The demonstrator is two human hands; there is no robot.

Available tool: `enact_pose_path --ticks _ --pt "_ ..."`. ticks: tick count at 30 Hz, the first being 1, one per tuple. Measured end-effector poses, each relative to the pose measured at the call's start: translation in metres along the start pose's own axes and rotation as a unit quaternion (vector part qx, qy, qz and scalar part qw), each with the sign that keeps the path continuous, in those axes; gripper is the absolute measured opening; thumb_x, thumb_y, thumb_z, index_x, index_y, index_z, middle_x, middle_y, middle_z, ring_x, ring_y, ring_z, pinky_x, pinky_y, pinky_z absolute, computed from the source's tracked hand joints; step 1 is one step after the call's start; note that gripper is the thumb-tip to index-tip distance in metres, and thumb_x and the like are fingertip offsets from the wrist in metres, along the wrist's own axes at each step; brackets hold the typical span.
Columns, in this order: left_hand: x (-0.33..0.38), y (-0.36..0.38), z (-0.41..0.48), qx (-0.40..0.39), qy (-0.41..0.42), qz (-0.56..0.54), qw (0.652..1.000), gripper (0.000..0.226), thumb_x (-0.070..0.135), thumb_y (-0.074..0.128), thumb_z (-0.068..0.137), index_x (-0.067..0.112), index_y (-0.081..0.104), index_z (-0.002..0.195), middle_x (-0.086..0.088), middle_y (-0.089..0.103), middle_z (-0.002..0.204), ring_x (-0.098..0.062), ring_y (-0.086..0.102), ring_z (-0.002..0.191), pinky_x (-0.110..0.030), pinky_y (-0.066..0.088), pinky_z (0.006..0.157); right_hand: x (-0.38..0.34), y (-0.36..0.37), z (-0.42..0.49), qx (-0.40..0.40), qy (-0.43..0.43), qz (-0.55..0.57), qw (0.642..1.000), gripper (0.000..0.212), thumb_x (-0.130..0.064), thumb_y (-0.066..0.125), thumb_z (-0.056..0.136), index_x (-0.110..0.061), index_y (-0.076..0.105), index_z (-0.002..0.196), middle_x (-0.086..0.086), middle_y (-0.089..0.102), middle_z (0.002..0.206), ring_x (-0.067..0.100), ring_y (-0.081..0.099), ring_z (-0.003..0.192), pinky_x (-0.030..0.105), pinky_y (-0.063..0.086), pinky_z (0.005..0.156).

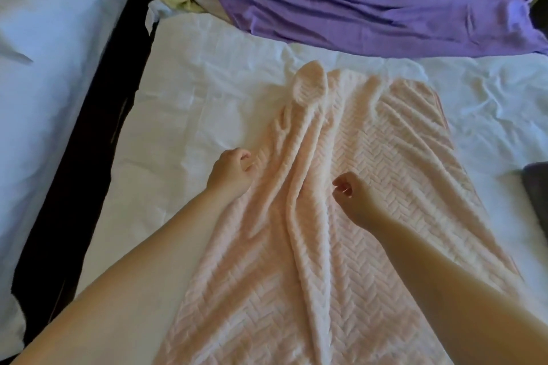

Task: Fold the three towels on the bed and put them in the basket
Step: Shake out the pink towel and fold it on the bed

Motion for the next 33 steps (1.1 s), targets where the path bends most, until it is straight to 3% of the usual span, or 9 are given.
enact_pose_path --ticks 5,9,12,16,18,21,24,28,33 --pt "0.031 0.019 0.086 -0.047 -0.039 -0.022 0.998 0.062 0.046 0.059 0.088 0.018 0.041 0.140 0.000 0.045 0.144 -0.023 0.048 0.126 -0.036 0.042 0.102 -0.004 -0.023 0.091 0.036 -0.019 0.026 0.999 0.025 -0.019 0.056 0.090 -0.018 0.055 0.116 -0.003 0.057 0.115 0.010 0.055 0.096 0.027 0.047 0.082" --pt "0.053 0.041 0.122 -0.094 -0.026 -0.071 0.993 0.064 0.035 0.070 0.080 0.025 0.044 0.138 0.001 0.053 0.133 -0.022 0.053 0.121 -0.034 0.044 0.099 -0.026 -0.036 0.159 0.067 -0.056 0.031 0.996 0.040 -0.029 0.056 0.091 -0.023 0.046 0.129 0.001 0.044 0.140 0.019 0.050 0.119 0.038 0.046 0.096" --pt "0.067 0.046 0.132 -0.087 0.100 -0.013 0.991 0.037 0.008 0.059 0.075 0.034 0.065 0.102 0.006 0.056 0.098 -0.023 0.060 0.098 -0.028 0.045 0.077 -0.043 -0.041 0.198 0.067 -0.087 0.002 0.994 0.055 -0.031 0.058 0.089 -0.028 0.035 0.139 -0.005 0.028 0.152 0.022 0.030 0.136 0.039 0.030 0.109" --pt "0.079 0.045 0.134 -0.113 0.295 0.155 0.936 0.033 0.038 0.050 0.072 0.036 0.072 0.096 0.014 0.045 0.092 -0.018 0.049 0.085 -0.029 0.030 0.080 -0.055 -0.046 0.234 0.015 -0.098 -0.034 0.994 0.078 -0.002 0.046 0.083 -0.036 0.017 0.147 -0.017 0.012 0.157 0.021 0.019 0.142 0.029 0.025 0.104" --pt "0.081 0.049 0.139 -0.154 0.317 0.203 0.914 0.033 0.055 0.049 0.071 0.042 0.070 0.092 0.018 0.037 0.094 -0.010 0.038 0.090 -0.024 0.021 0.086 -0.053 -0.048 0.241 -0.033 -0.132 -0.111 0.984 0.086 0.002 0.044 0.082 -0.045 0.008 0.146 -0.016 0.018 0.155 0.024 0.029 0.138 0.034 0.035 0.102" --pt "0.096 0.049 0.154 -0.150 0.225 0.076 0.960 0.024 0.060 0.053 0.072 0.041 0.066 0.077 0.022 0.046 0.092 -0.006 0.048 0.090 -0.024 0.036 0.085 -0.045 -0.058 0.246 -0.028 -0.144 -0.241 0.959 0.070 -0.009 0.051 0.084 -0.045 0.023 0.138 -0.002 0.044 0.135 0.030 0.046 0.120 0.042 0.039 0.093" --pt "0.109 0.048 0.174 -0.076 0.152 -0.027 0.985 0.032 0.038 0.059 0.081 0.045 0.050 0.111 0.021 0.050 0.119 -0.010 0.058 0.090 -0.027 0.046 0.077 -0.036 -0.073 0.245 -0.029 -0.120 -0.301 0.946 0.039 -0.013 0.056 0.080 -0.028 0.050 0.115 0.000 0.050 0.103 0.026 0.051 0.098 0.033 0.036 0.076" --pt "0.138 0.055 0.195 -0.217 0.171 -0.082 0.958 0.099 0.029 0.078 0.073 0.037 0.014 0.148 0.010 0.033 0.150 -0.008 0.049 0.116 -0.023 0.041 0.091 -0.035 -0.103 0.238 -0.049 -0.125 -0.080 0.988 0.025 -0.003 0.067 0.075 -0.019 0.048 0.078 -0.002 0.047 0.086 0.018 0.048 0.077 0.019 0.038 0.066" --pt "0.167 0.020 0.213 -0.297 0.155 -0.235 0.913 0.061 0.035 0.076 0.067 0.045 0.048 0.120 0.014 0.058 0.115 -0.001 0.057 0.092 -0.020 0.047 0.075 -0.064 -0.125 0.232 -0.005 -0.162 0.064 0.985 0.024 -0.004 0.072 0.076 -0.011 0.052 0.087 -0.002 0.054 0.086 0.010 0.050 0.075 0.012 0.042 0.065"
Point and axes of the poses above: each hand's wrist, its own z-axis towards the middle knuckle, its own y-axis out of the palm, x = y × z, the point moved 2 cm from there along z, towards the middle knuckle
